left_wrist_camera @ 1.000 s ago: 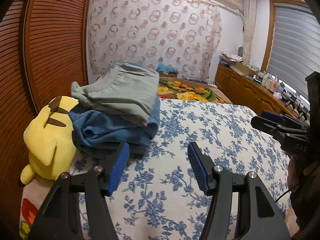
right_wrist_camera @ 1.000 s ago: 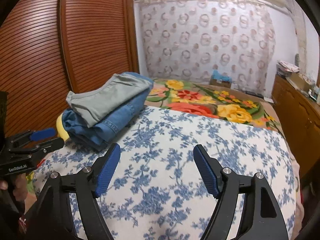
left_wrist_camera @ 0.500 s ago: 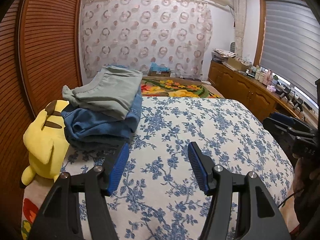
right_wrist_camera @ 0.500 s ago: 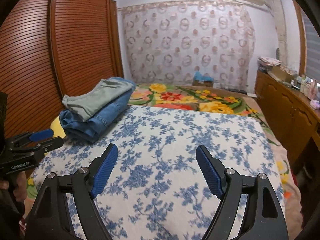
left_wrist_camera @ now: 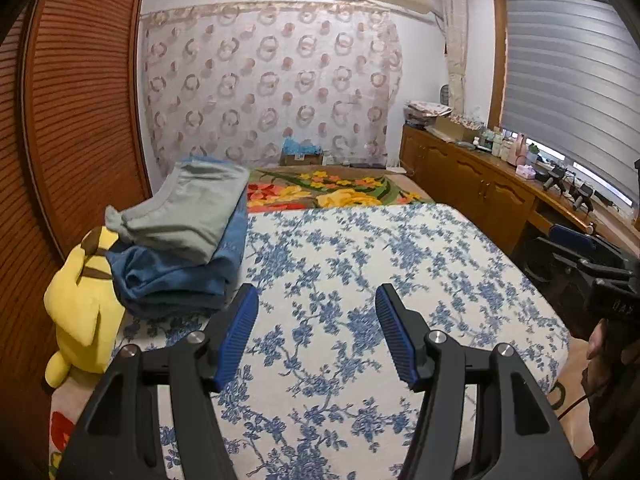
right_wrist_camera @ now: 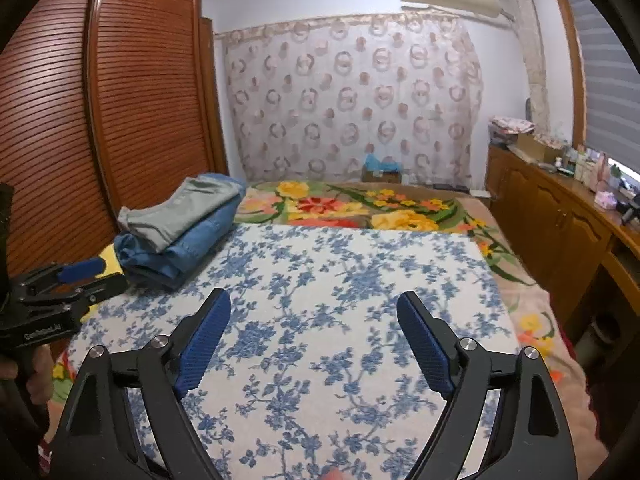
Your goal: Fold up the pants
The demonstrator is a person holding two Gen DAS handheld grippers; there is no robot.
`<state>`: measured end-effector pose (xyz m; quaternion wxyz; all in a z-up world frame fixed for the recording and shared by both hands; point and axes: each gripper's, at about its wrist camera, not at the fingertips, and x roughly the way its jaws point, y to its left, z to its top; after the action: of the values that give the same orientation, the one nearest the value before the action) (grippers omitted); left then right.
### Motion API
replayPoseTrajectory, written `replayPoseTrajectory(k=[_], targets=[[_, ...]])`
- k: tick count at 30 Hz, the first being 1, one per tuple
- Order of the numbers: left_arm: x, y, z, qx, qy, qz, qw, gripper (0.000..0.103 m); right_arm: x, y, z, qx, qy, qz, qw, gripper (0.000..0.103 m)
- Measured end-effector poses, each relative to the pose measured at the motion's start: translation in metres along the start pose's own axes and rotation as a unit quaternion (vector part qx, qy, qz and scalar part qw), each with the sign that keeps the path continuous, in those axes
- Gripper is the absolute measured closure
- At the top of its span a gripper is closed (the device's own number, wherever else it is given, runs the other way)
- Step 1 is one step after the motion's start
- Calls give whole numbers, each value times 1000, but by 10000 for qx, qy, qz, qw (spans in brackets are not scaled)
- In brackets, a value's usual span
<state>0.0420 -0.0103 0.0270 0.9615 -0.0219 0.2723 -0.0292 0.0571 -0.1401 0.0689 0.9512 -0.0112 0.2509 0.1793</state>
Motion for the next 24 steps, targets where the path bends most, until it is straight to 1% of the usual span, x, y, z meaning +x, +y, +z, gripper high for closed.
replayPoseTrajectory(k=[8, 15, 24], targets=[[-19, -14, 16, 111, -232, -66, 9996, 42, -24, -4, 9, 56, -244, -283, 9993, 15], [-35, -16, 32, 128, -433, 12, 9990, 42, -40, -6, 20, 124, -474, -419, 9979, 15], [-50, -11, 35, 89, -608, 87, 9981, 42, -54, -10, 29, 154, -697, -507, 9962, 15]])
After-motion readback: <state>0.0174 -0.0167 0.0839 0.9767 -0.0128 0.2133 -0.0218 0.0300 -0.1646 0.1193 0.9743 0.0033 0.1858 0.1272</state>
